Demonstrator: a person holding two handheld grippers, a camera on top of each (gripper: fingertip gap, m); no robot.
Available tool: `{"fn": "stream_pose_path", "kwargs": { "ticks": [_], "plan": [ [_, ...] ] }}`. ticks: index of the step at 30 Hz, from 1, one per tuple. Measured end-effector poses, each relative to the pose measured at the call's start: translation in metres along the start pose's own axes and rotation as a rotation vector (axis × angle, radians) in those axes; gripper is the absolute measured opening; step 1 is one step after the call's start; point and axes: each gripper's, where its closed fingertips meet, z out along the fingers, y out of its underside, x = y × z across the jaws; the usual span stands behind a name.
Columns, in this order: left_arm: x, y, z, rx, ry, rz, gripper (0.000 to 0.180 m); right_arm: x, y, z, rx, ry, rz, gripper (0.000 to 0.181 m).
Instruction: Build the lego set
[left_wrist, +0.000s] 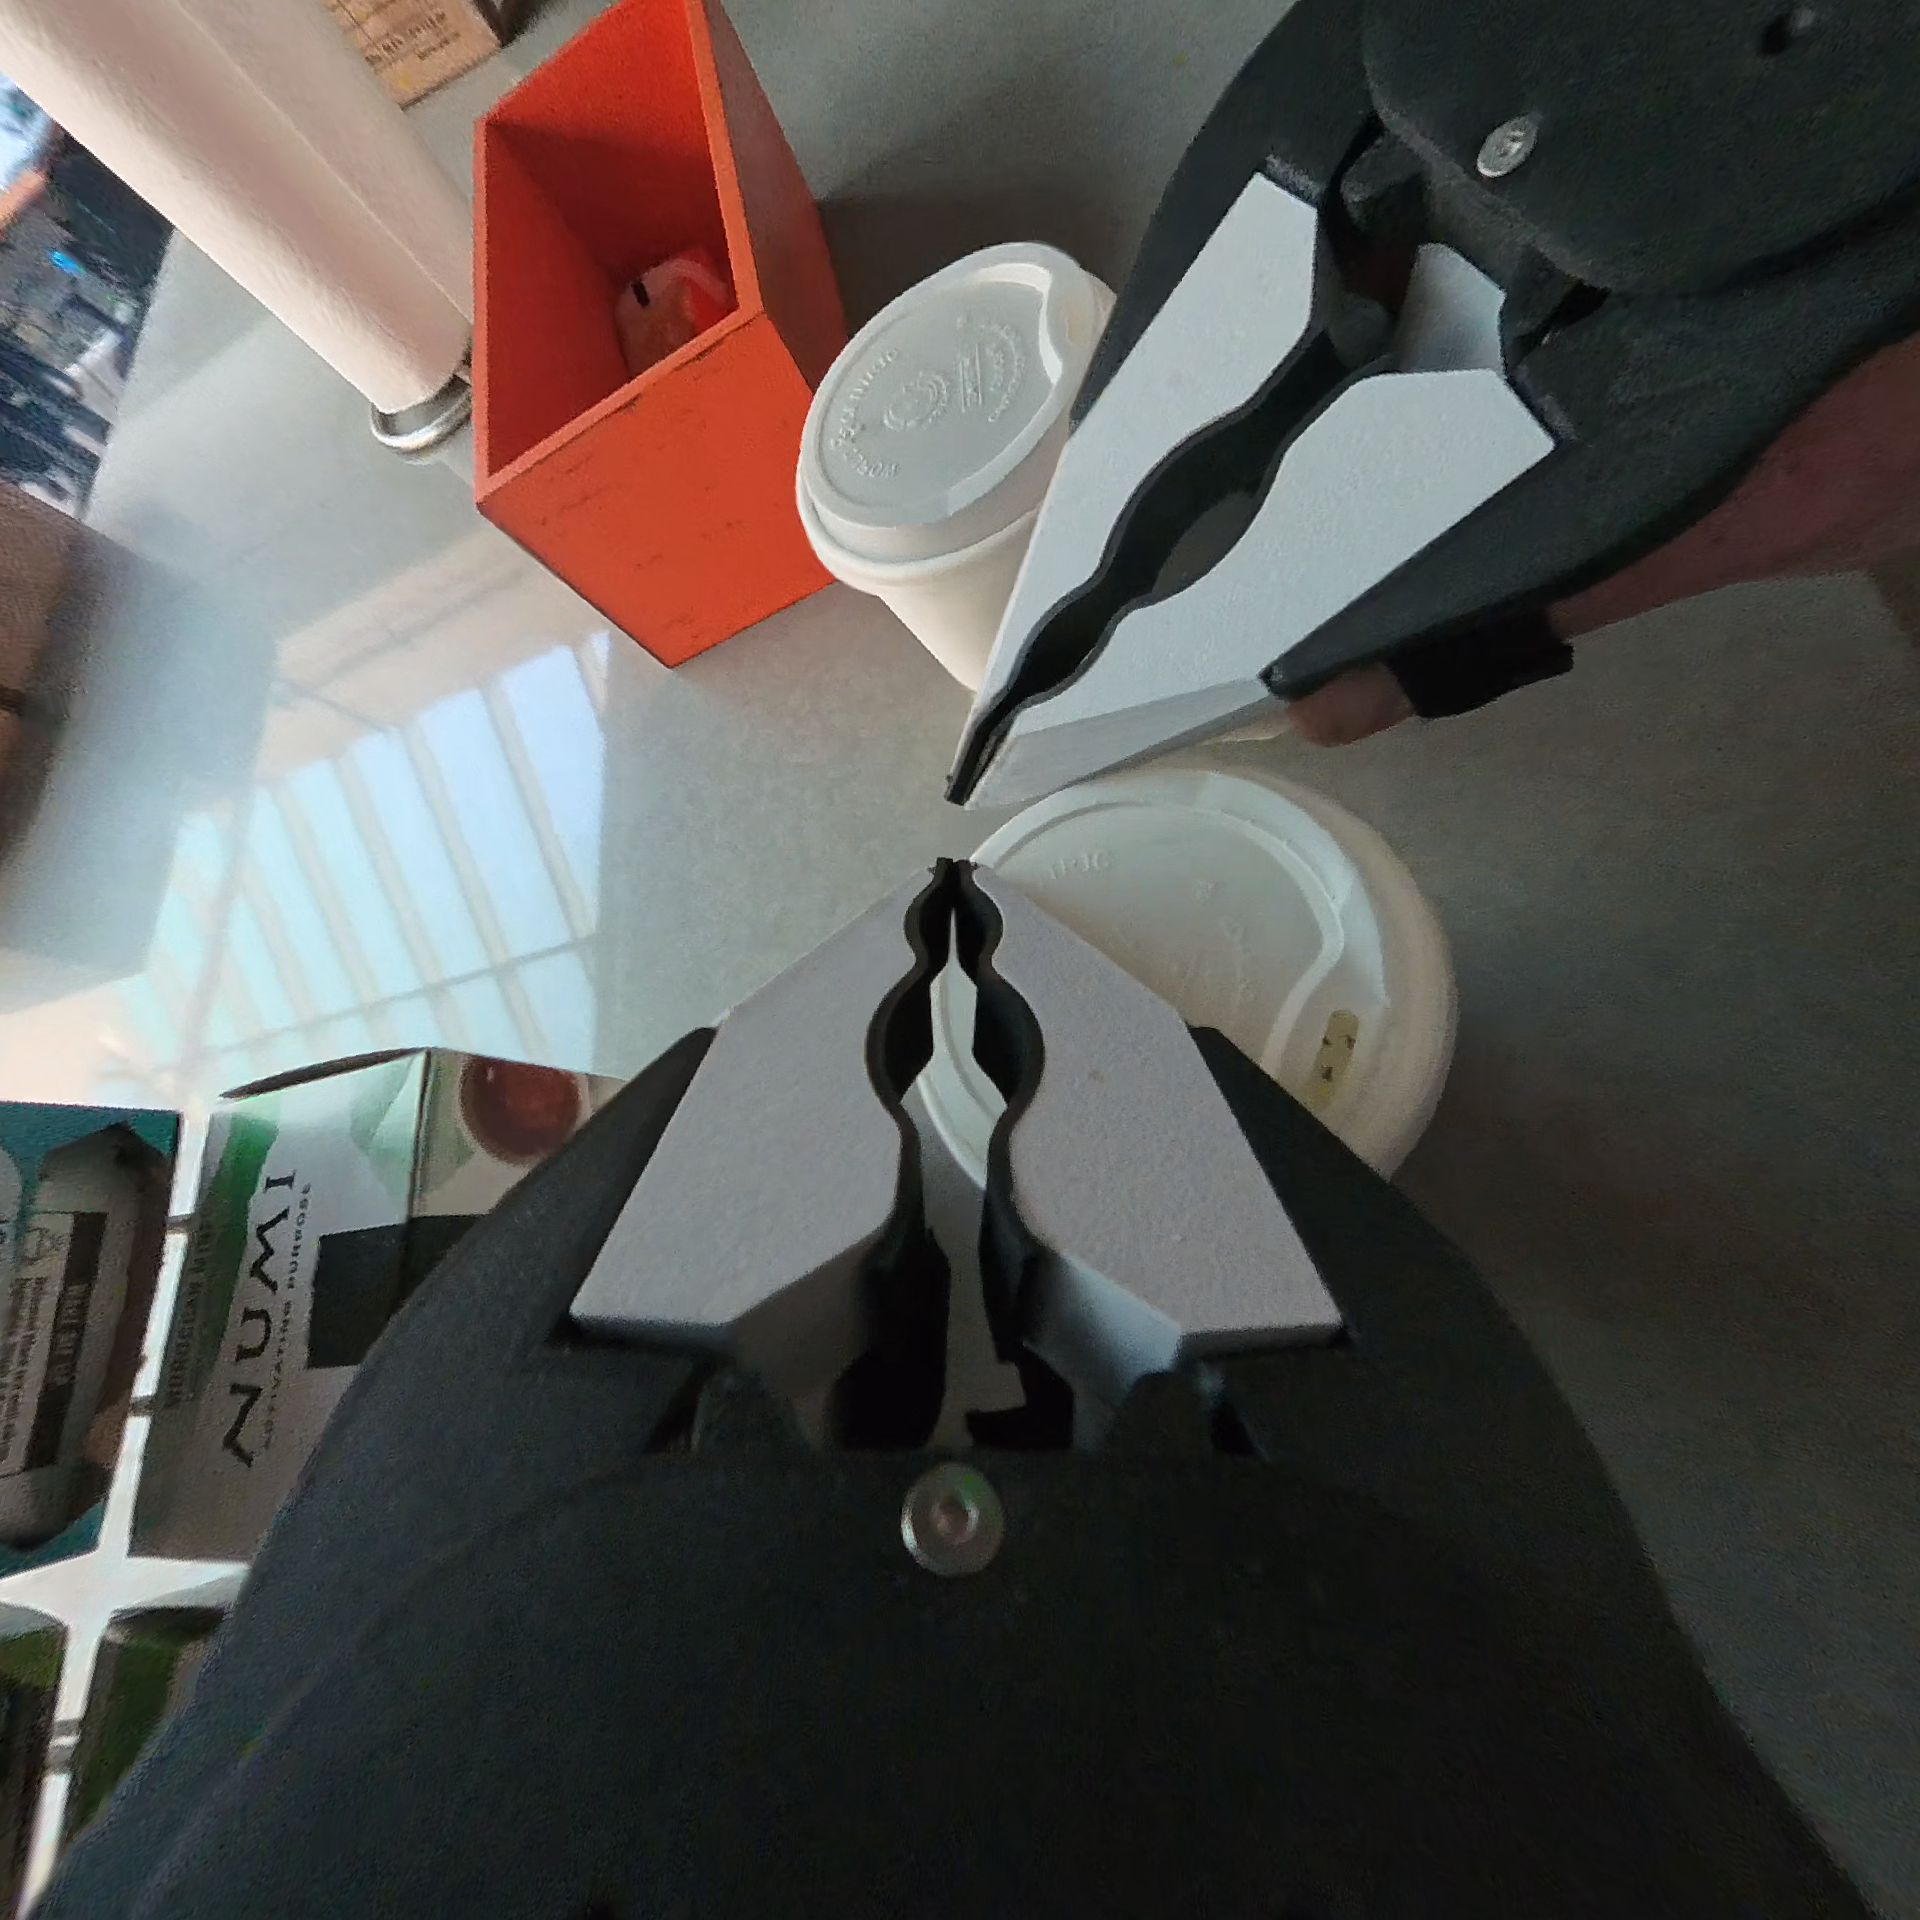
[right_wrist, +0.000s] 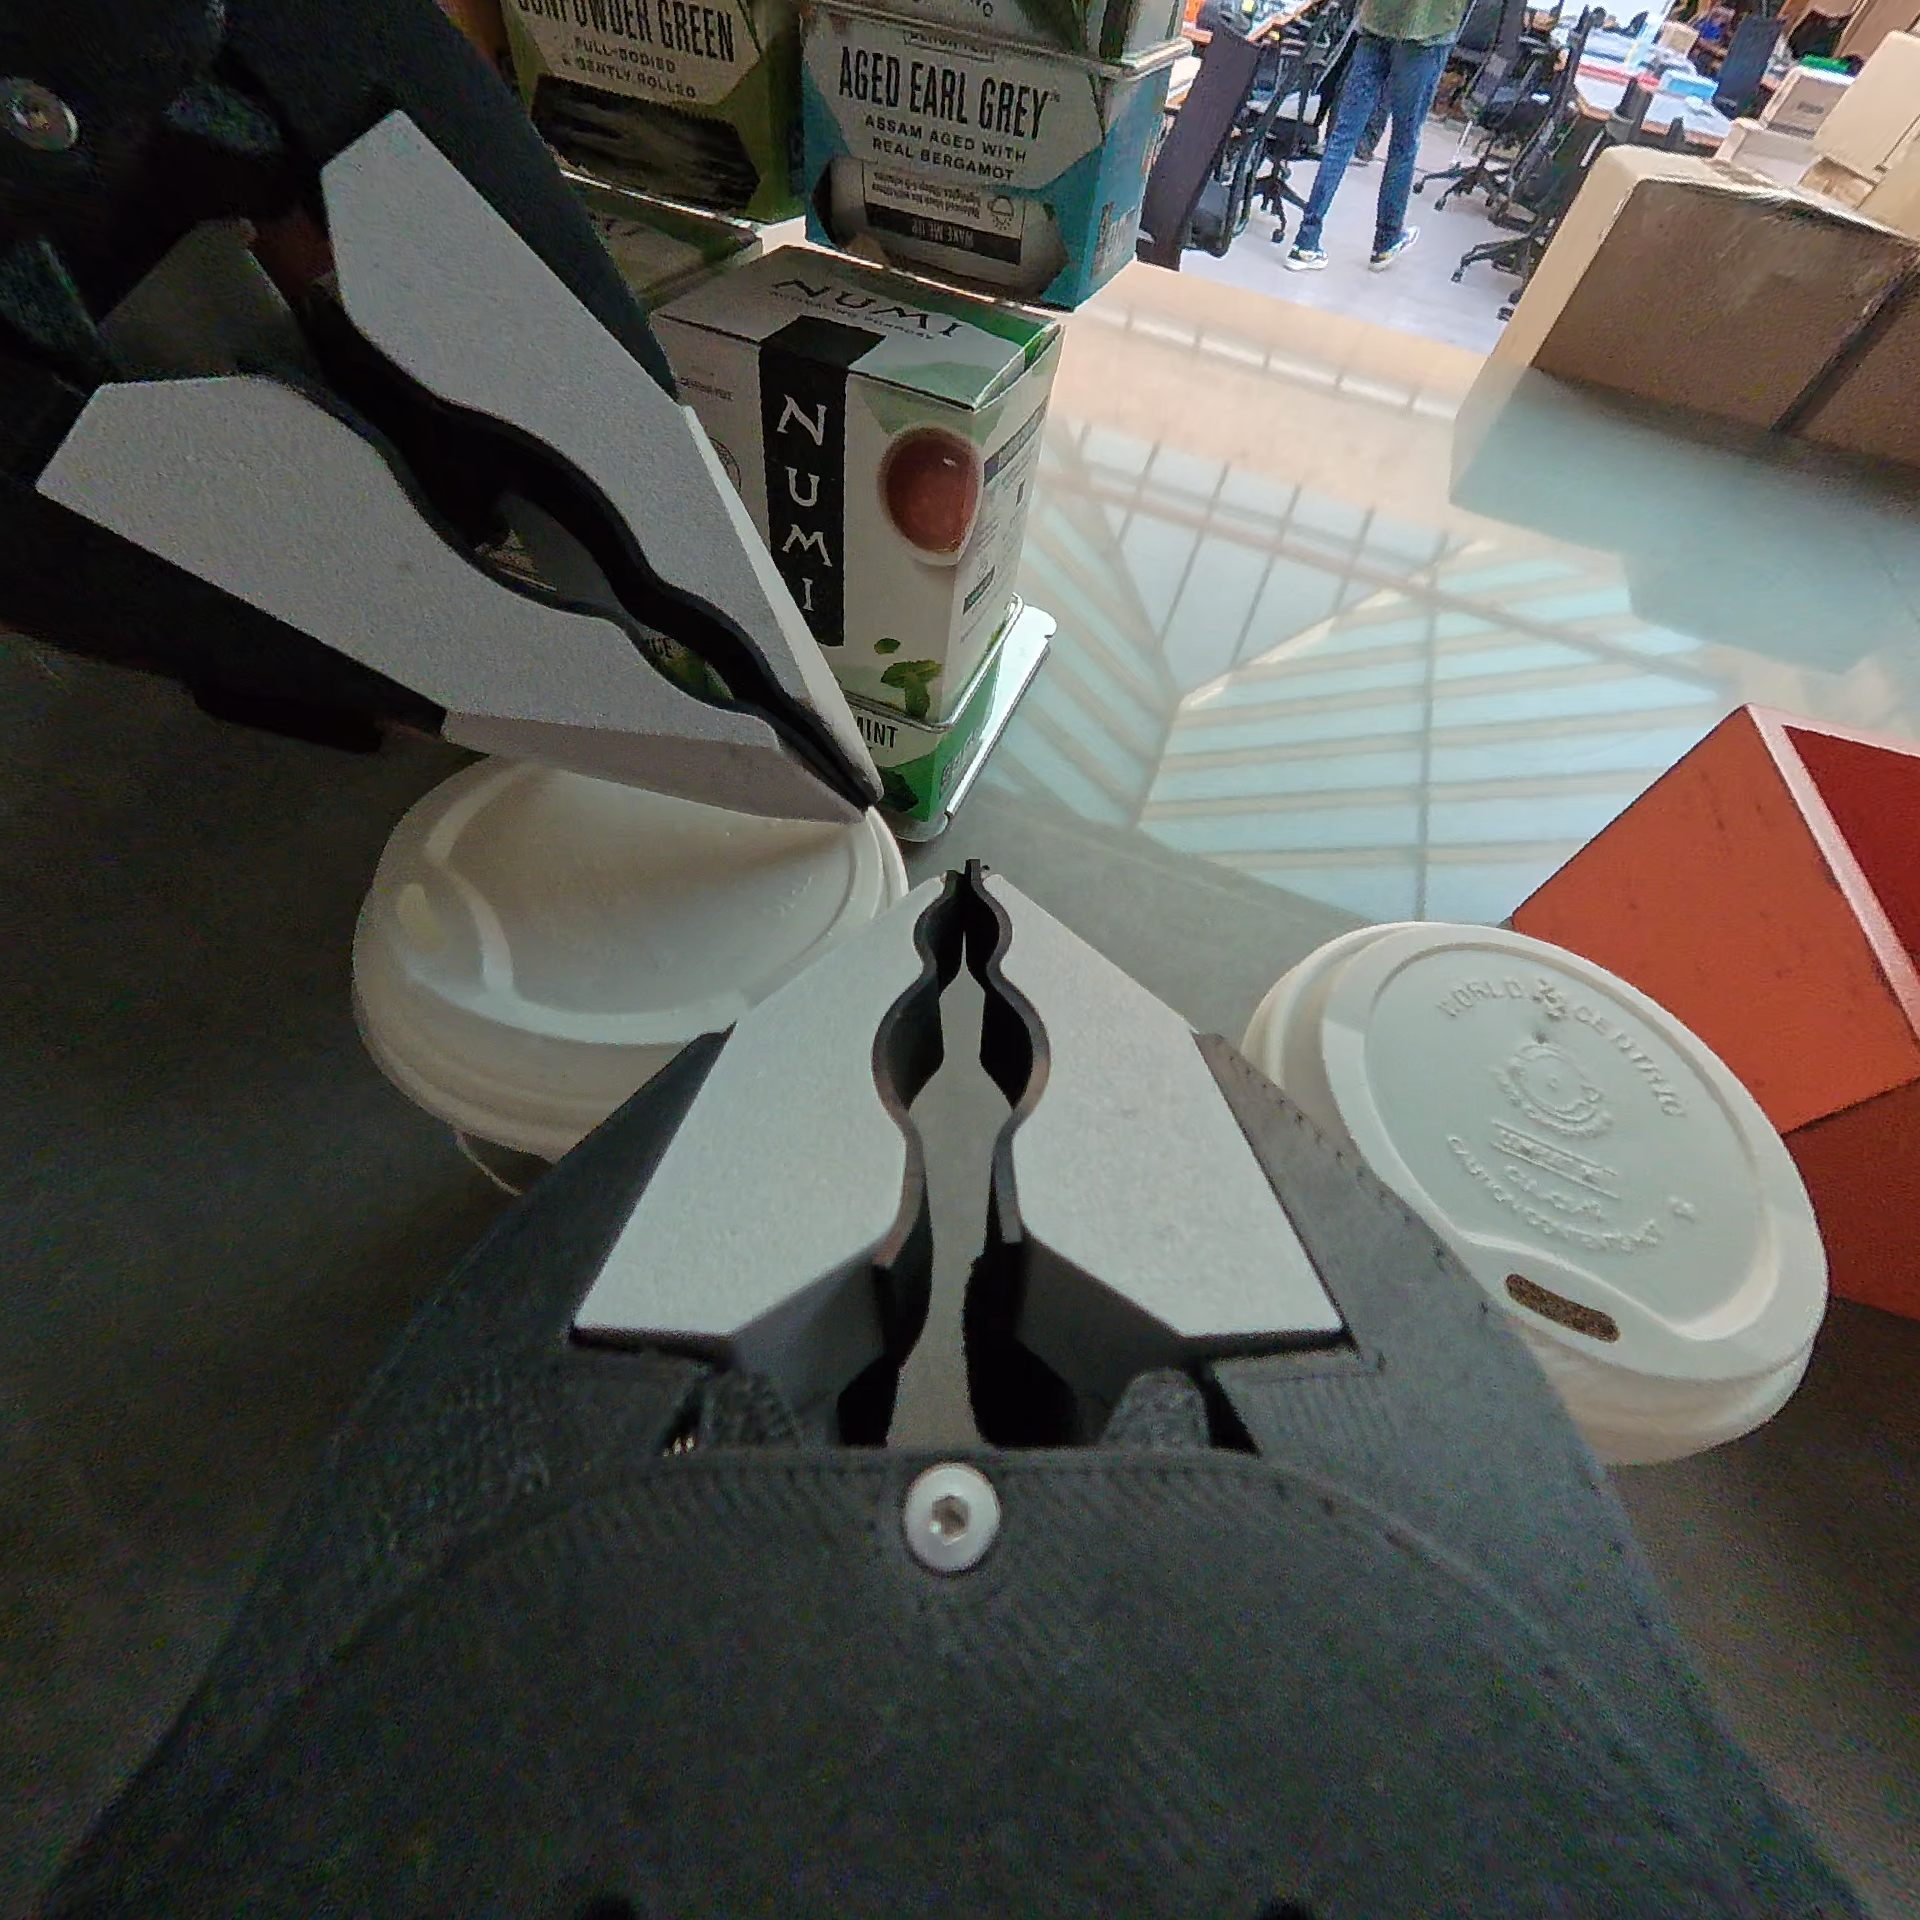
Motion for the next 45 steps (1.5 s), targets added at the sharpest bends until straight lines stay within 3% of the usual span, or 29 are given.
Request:
{"fn": "stream_pose_path", "kwargs": {
  "ticks": [6,11,14,25,37,45],
  "plan": [
    [0.002,-0.003,-0.007,0.059,0.023,-0.047,0.0,0.007,-0.005,-0.01,0.049,0.02,0.029,0.0],
    [0.013,-0.014,-0.027,0.145,0.072,-0.087,0.0,-0.004,-0.014,-0.032,0.11,-0.085,0.06,0.0],
    [0.023,-0.003,-0.024,0.088,0.085,-0.054,0.001,-0.018,-0.014,-0.036,0.114,-0.142,0.031,0.0],
    [0.031,-0.005,-0.019,0.146,-0.017,-0.004,0.0,-0.03,-0.006,-0.029,0.128,-0.084,-0.058,0.0],
    [0.061,-0.009,-0.025,0.165,0.007,0.064,0.0,-0.059,0.0,-0.043,0.163,-0.191,-0.146,0.0],
    [0.046,-0.009,-0.025,0.118,-0.038,0.068,0.0,-0.051,-0.005,-0.043,0.19,-0.217,-0.02,0.0]
  ]
}}
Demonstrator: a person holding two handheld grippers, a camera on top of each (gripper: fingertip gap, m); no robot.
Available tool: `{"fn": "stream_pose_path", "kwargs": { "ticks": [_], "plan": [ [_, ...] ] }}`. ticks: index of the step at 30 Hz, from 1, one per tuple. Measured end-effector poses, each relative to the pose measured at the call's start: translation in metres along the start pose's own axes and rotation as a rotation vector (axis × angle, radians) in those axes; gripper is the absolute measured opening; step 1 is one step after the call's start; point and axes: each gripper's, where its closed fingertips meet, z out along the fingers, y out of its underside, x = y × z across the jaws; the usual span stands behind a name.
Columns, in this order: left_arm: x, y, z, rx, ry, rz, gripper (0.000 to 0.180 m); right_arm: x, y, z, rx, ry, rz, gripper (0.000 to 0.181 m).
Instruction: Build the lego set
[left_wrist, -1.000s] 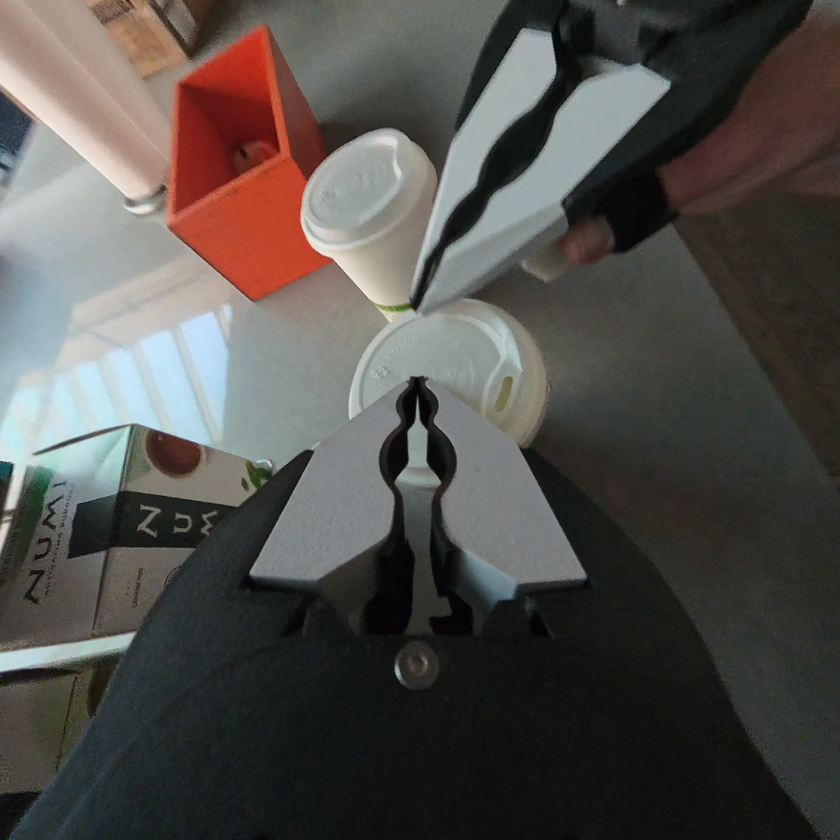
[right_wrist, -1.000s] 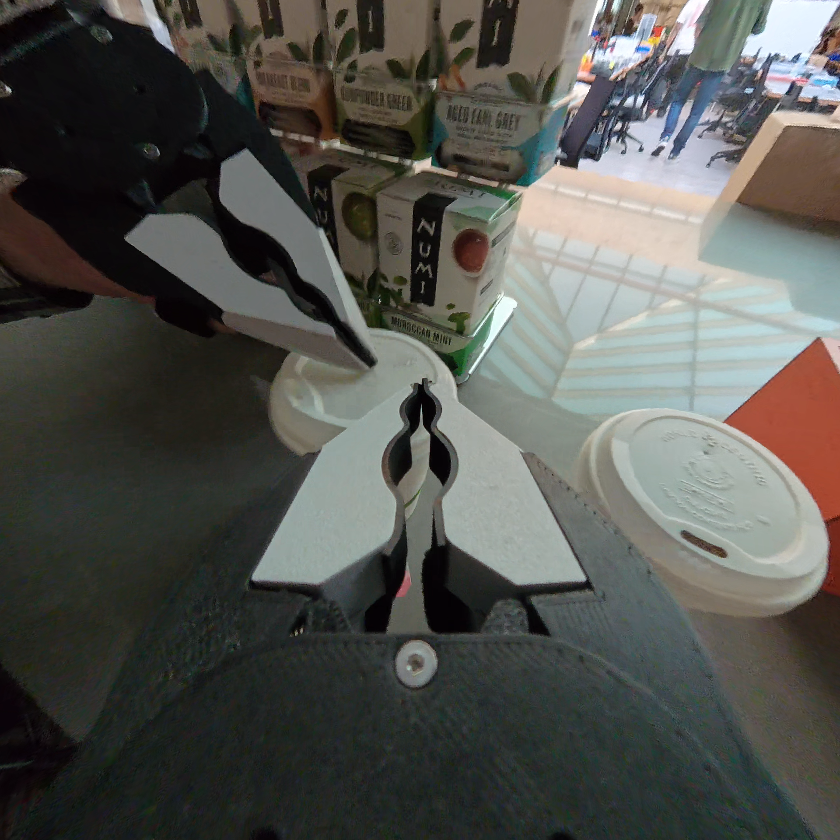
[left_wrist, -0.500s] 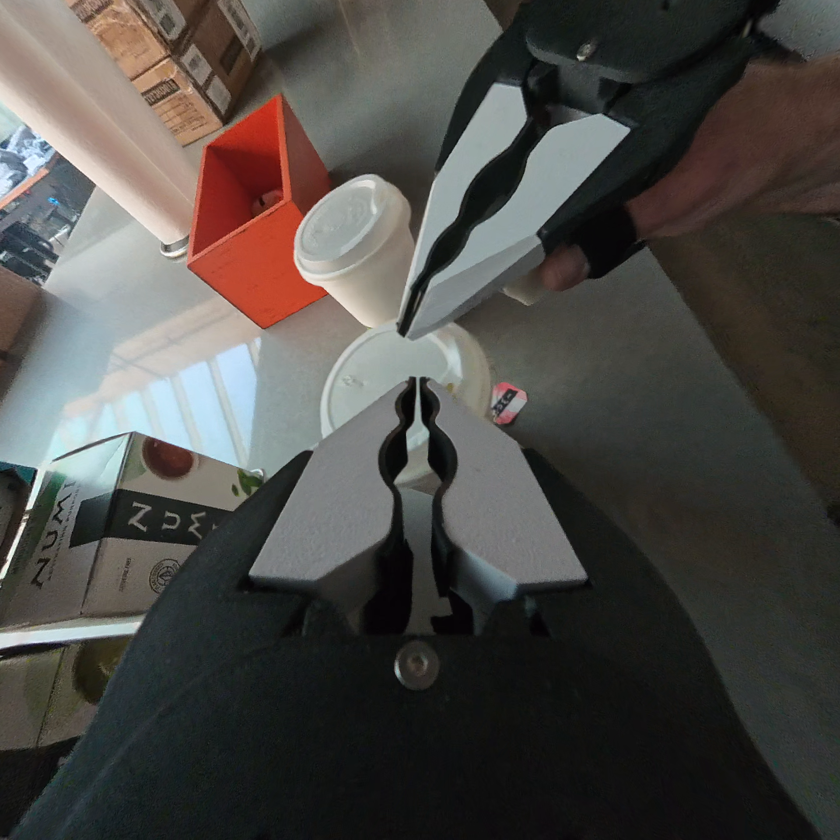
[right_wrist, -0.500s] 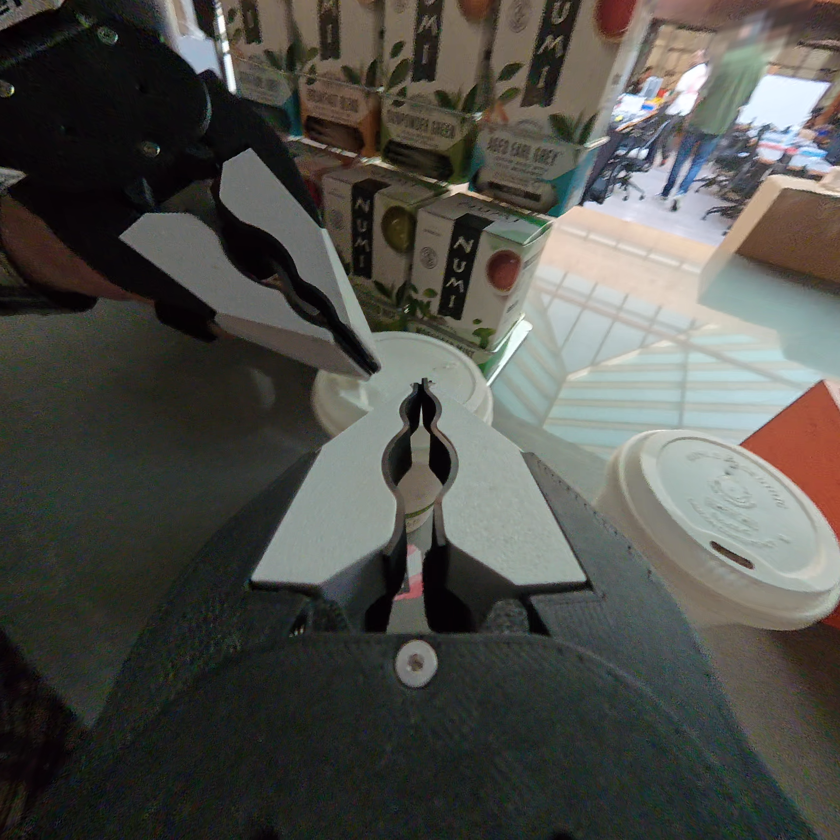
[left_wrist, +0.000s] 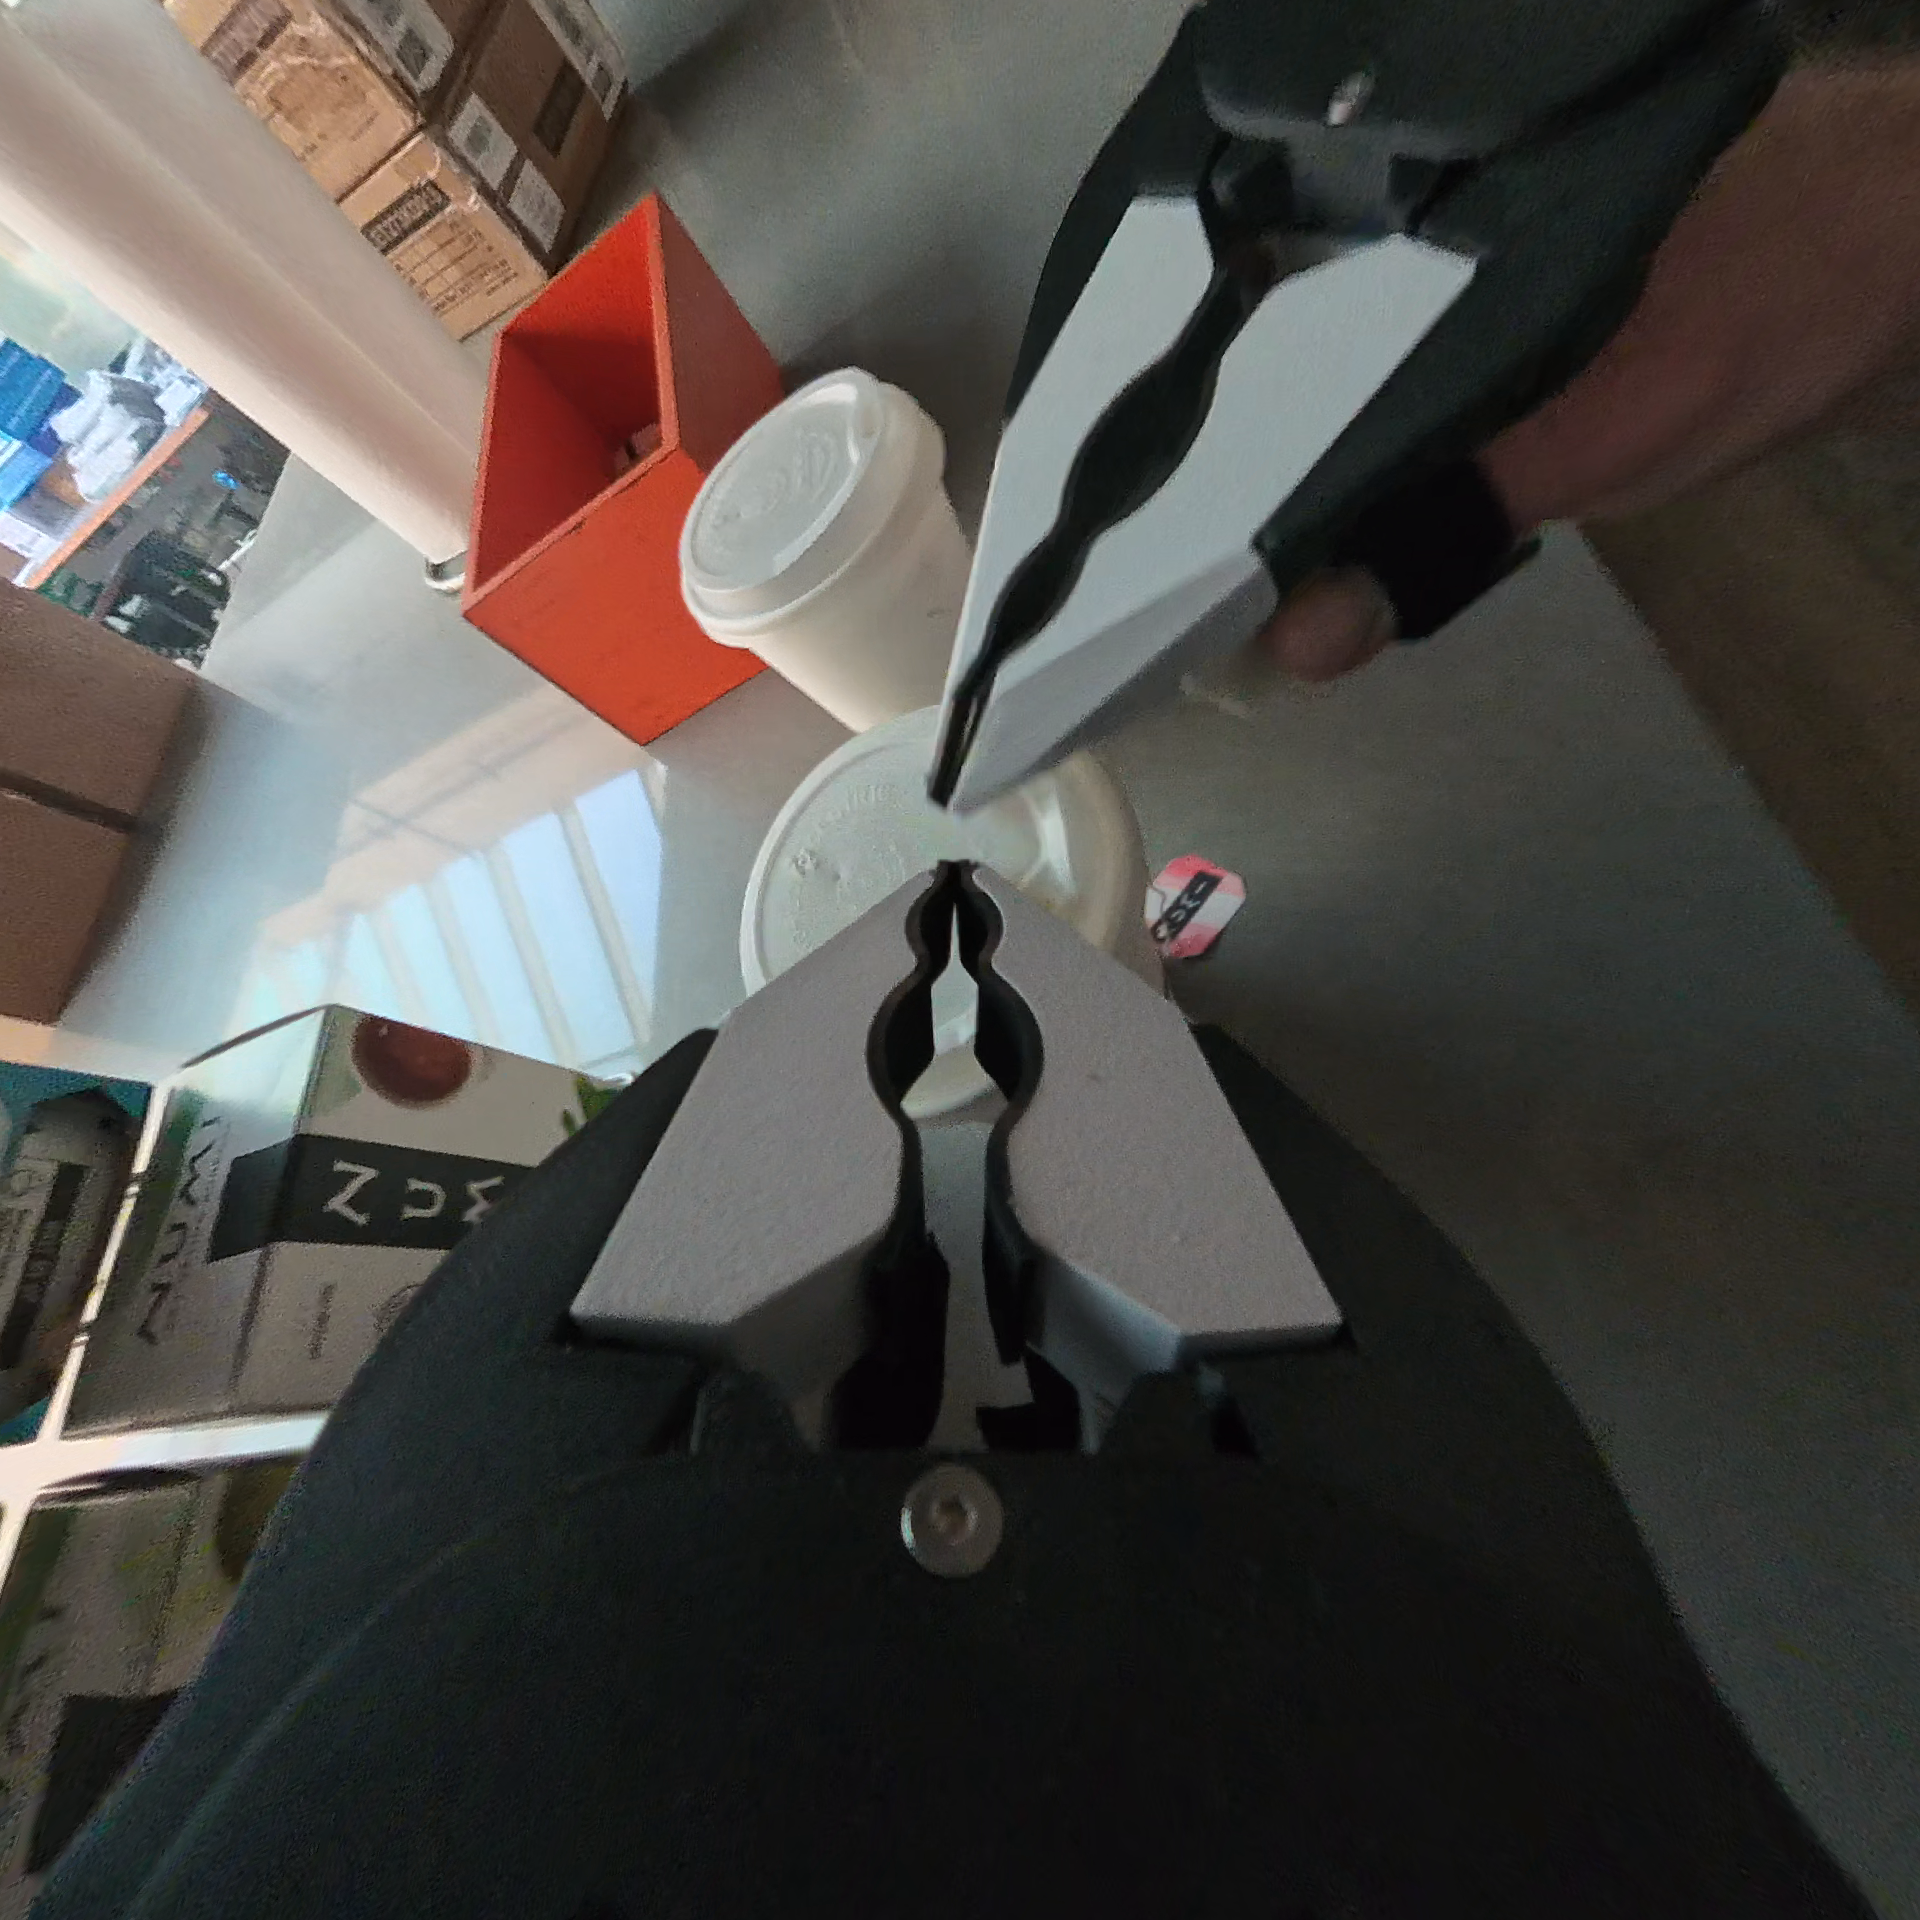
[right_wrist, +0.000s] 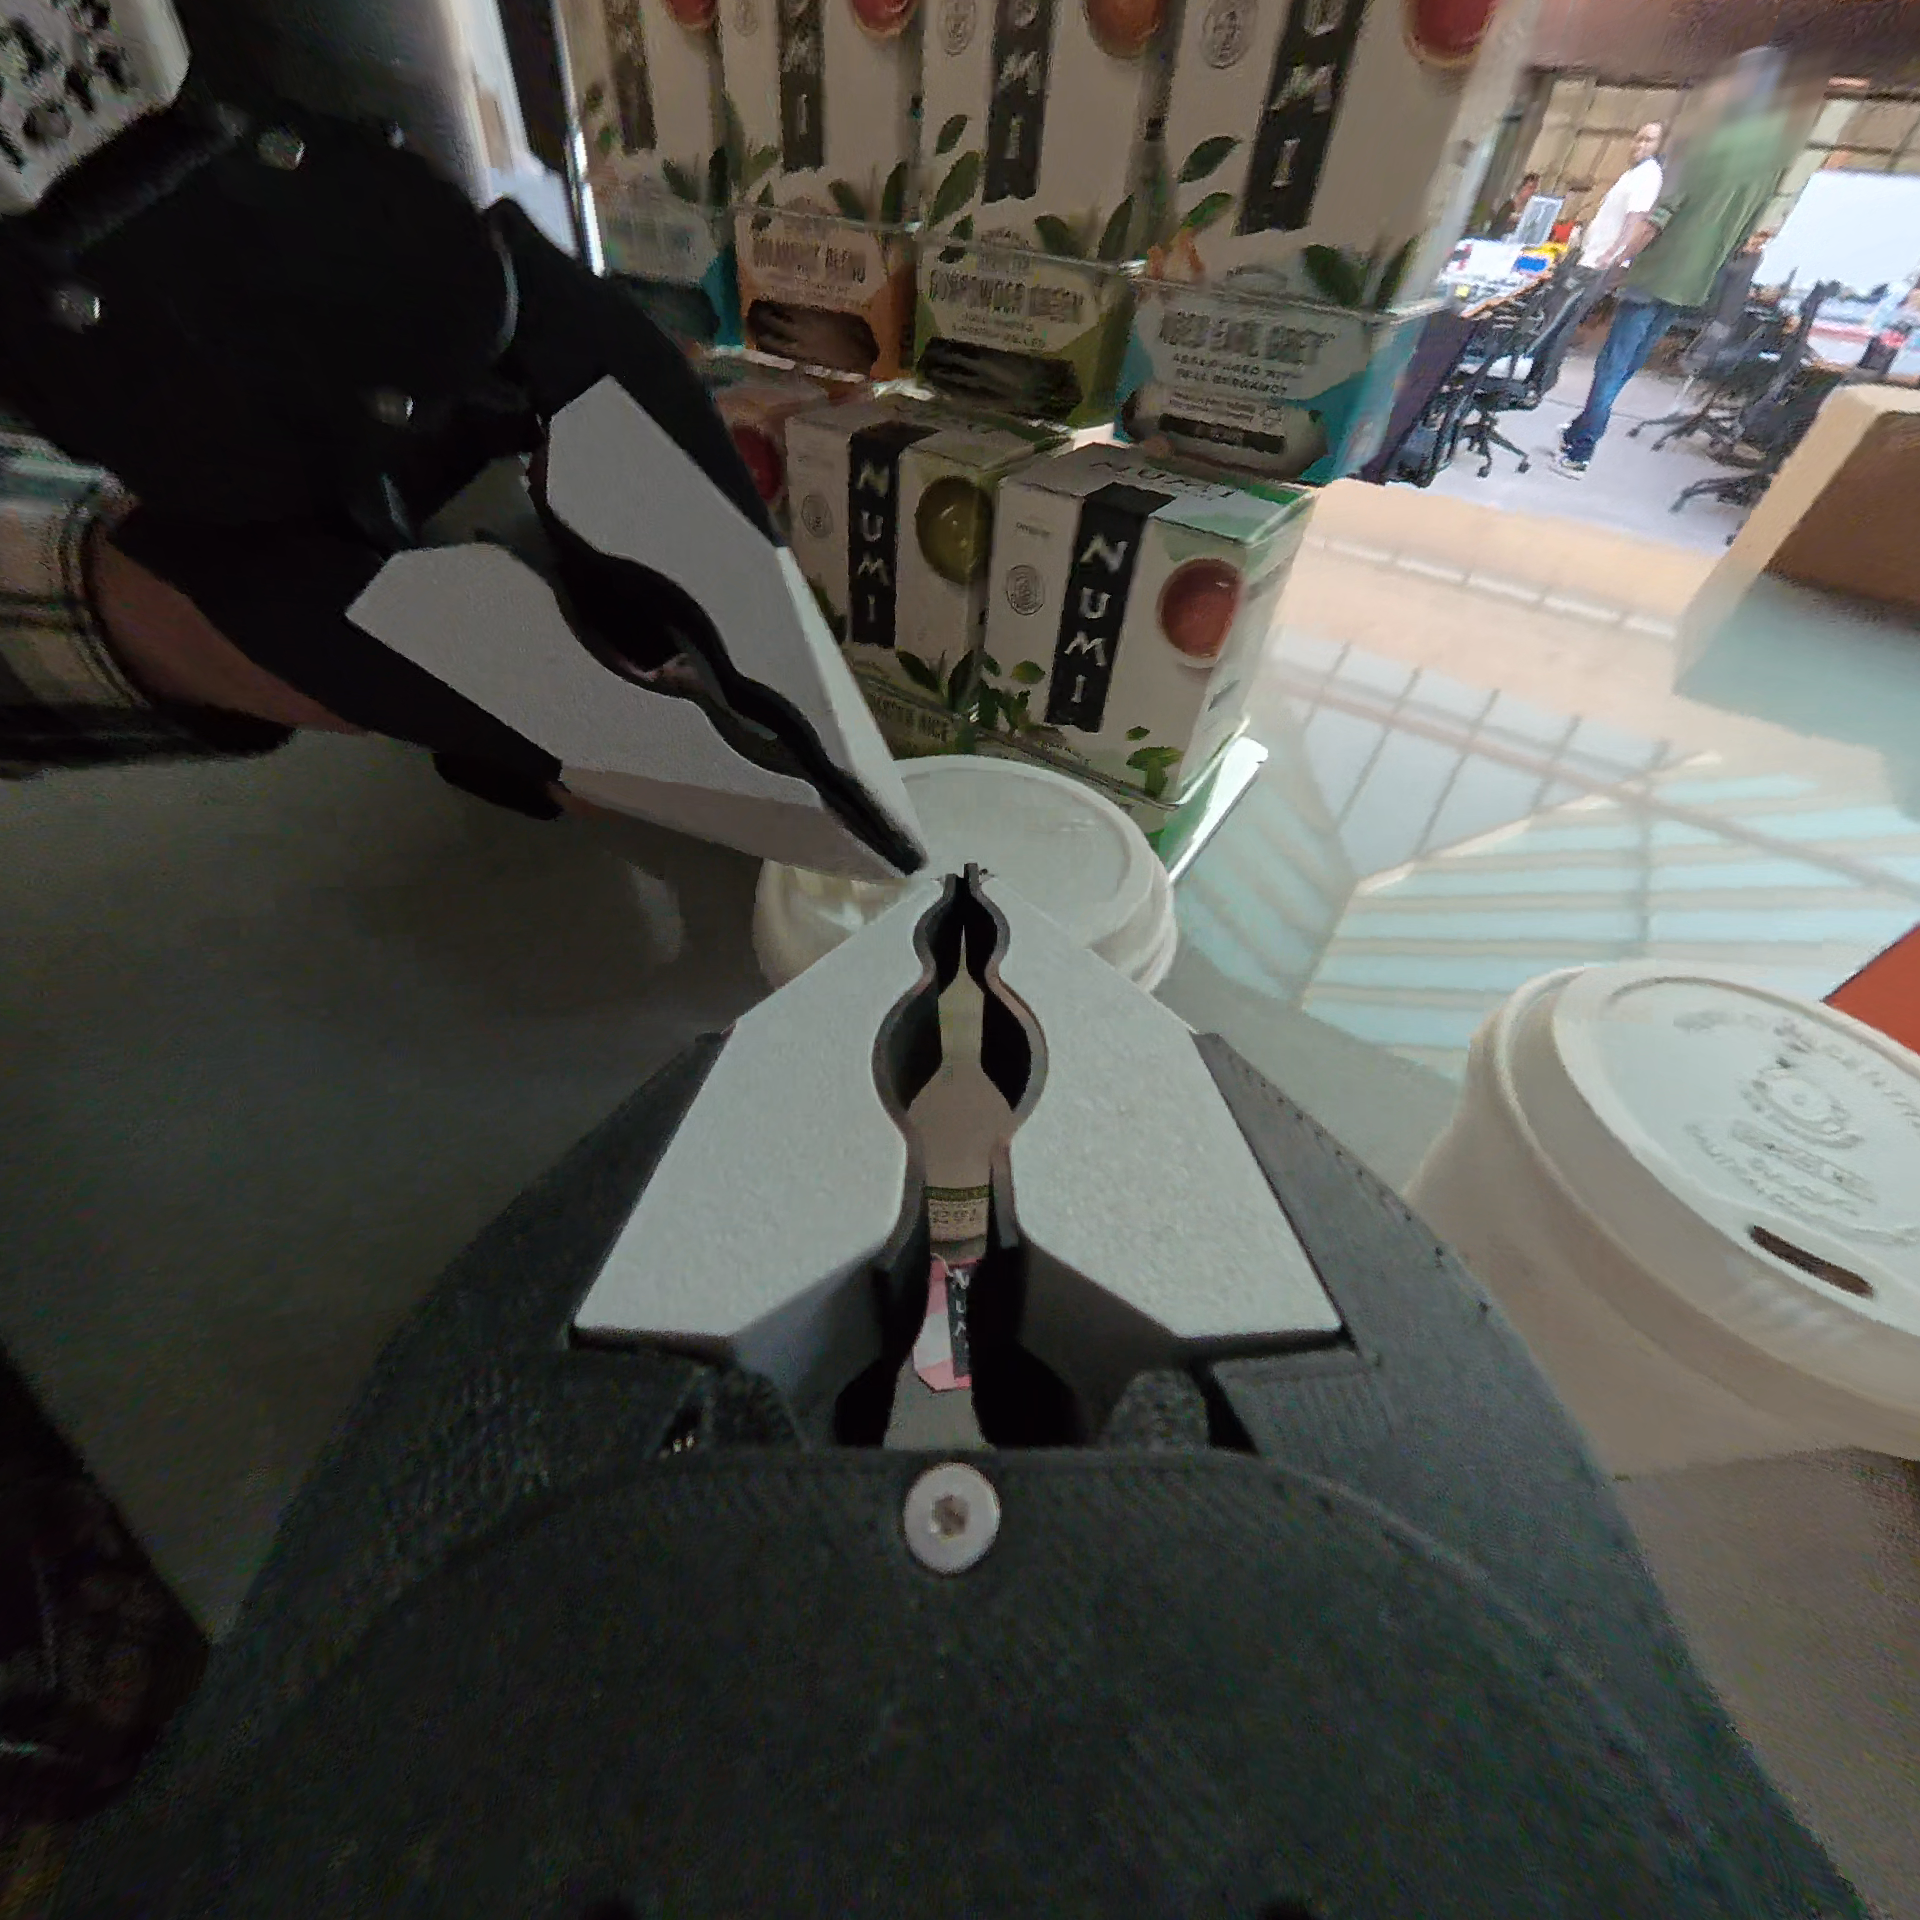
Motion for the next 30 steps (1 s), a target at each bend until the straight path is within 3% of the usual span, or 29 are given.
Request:
{"fn": "stream_pose_path", "kwargs": {
  "ticks": [7,14,21,27,30],
  "plan": [
    [-0.012,-0.004,-0.007,0.026,0.058,-0.108,0.002,0.024,-0.006,-0.007,-0.003,0.037,0.049,0.0],
    [-0.018,-0.004,-0.02,0.01,0.134,-0.239,0.053,0.036,0.001,-0.026,0.004,0.017,0.169,0.008],
    [-0.009,0.022,0.001,-0.178,0.268,-0.3,0.091,0.025,0.011,-0.02,-0.01,-0.048,0.211,0.016],
    [-0.007,0.026,0.006,-0.189,0.298,-0.327,0.097,0.019,0.012,-0.015,-0.014,-0.088,0.21,0.006],
    [-0.008,0.026,0.003,-0.183,0.288,-0.317,0.096,0.018,0.01,-0.016,-0.002,-0.098,0.222,0.012]
  ]
}}
